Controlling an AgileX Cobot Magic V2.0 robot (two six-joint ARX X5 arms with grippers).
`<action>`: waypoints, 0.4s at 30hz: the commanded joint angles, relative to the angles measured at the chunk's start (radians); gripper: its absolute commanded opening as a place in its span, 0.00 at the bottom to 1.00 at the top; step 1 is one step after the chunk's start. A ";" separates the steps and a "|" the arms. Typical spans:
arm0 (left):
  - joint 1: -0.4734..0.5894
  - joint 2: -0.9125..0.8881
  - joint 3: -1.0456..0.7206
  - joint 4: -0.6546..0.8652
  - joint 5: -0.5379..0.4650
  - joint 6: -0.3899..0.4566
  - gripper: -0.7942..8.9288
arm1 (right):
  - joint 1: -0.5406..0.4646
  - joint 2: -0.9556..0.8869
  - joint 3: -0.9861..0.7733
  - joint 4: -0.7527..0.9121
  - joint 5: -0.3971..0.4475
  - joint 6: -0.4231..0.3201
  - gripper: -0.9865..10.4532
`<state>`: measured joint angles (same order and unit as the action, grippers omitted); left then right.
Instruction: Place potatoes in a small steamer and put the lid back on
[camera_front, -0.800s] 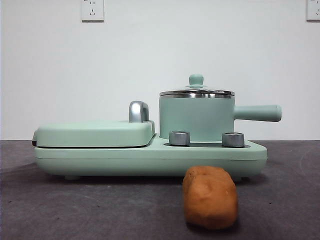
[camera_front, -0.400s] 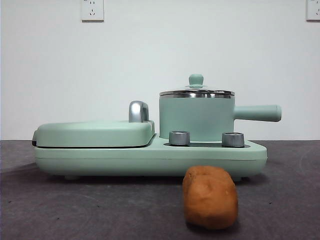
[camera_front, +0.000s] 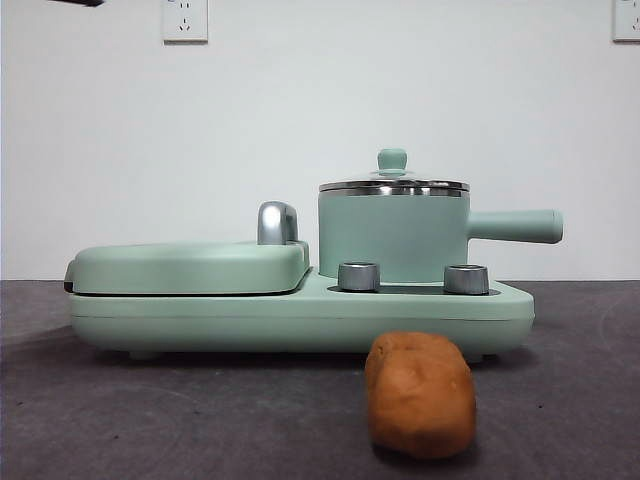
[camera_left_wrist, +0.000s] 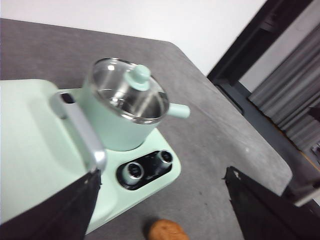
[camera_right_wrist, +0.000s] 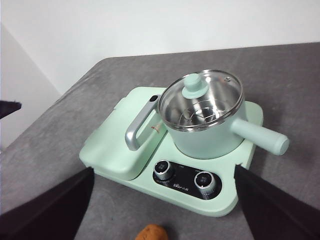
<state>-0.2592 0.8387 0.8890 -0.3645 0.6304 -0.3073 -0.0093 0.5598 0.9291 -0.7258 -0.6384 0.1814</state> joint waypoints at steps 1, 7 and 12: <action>-0.028 0.057 0.052 0.009 0.006 0.003 0.50 | 0.001 0.027 0.018 0.006 -0.029 -0.015 0.49; -0.088 0.228 0.179 -0.028 0.005 0.023 0.50 | 0.001 0.071 0.018 0.006 -0.093 -0.015 0.49; -0.138 0.407 0.353 -0.137 -0.015 0.131 0.50 | 0.001 0.080 0.018 0.007 -0.098 -0.016 0.49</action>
<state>-0.3901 1.2133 1.1950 -0.4984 0.6228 -0.2413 -0.0093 0.6373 0.9291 -0.7258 -0.7315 0.1791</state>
